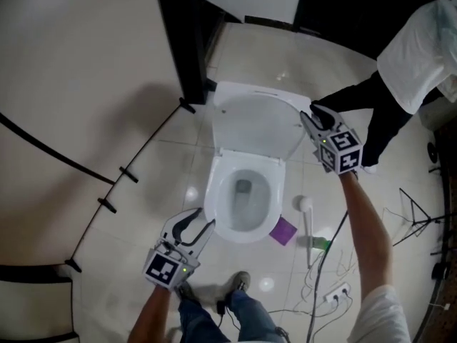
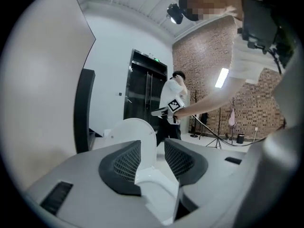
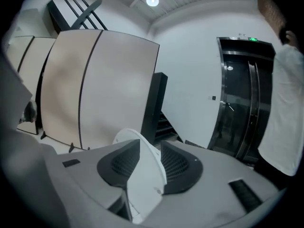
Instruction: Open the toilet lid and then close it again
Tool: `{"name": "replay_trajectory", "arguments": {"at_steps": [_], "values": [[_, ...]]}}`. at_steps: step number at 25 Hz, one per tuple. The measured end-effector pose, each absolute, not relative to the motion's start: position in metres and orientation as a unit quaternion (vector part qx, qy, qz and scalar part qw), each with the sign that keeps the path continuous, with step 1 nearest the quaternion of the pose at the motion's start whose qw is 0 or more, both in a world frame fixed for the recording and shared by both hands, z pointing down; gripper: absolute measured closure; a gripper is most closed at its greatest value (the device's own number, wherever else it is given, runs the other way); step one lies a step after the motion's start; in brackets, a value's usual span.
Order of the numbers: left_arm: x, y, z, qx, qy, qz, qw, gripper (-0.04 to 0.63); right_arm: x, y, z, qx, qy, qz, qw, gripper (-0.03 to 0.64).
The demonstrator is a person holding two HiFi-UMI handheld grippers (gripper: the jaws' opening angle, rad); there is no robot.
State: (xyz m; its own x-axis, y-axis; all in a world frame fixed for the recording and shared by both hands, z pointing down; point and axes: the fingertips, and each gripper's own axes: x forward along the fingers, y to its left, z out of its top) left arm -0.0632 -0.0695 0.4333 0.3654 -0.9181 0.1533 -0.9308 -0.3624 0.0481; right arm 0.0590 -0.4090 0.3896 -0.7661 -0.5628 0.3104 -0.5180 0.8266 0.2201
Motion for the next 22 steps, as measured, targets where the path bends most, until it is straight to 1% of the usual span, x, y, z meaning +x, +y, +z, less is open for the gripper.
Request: {"name": "replay_trajectory", "arguments": {"at_steps": [6,9,12,16,22], "values": [[-0.066,-0.06,0.349,0.845,-0.533,0.026,0.046,0.447,0.089,-0.268,0.311,0.259,-0.955,-0.07,0.123,0.486],[-0.06,-0.044,0.312,0.861,-0.508,0.021,0.03,0.448,0.104,-0.189,0.295,0.263,-0.957,-0.056,0.107,0.486],[-0.051,-0.022,0.286,0.877,-0.479,0.02,0.029,0.447,0.114,-0.118,0.289,0.273,-0.957,-0.025,0.093,0.486],[-0.041,0.016,0.275,0.893,-0.448,0.023,0.028,0.447,0.114,-0.038,0.289,0.273,-0.959,0.006,0.076,0.488],[-0.032,0.073,0.294,0.901,-0.43,0.031,0.05,0.448,0.117,0.046,0.32,0.298,-0.951,0.033,0.075,0.488]]}}
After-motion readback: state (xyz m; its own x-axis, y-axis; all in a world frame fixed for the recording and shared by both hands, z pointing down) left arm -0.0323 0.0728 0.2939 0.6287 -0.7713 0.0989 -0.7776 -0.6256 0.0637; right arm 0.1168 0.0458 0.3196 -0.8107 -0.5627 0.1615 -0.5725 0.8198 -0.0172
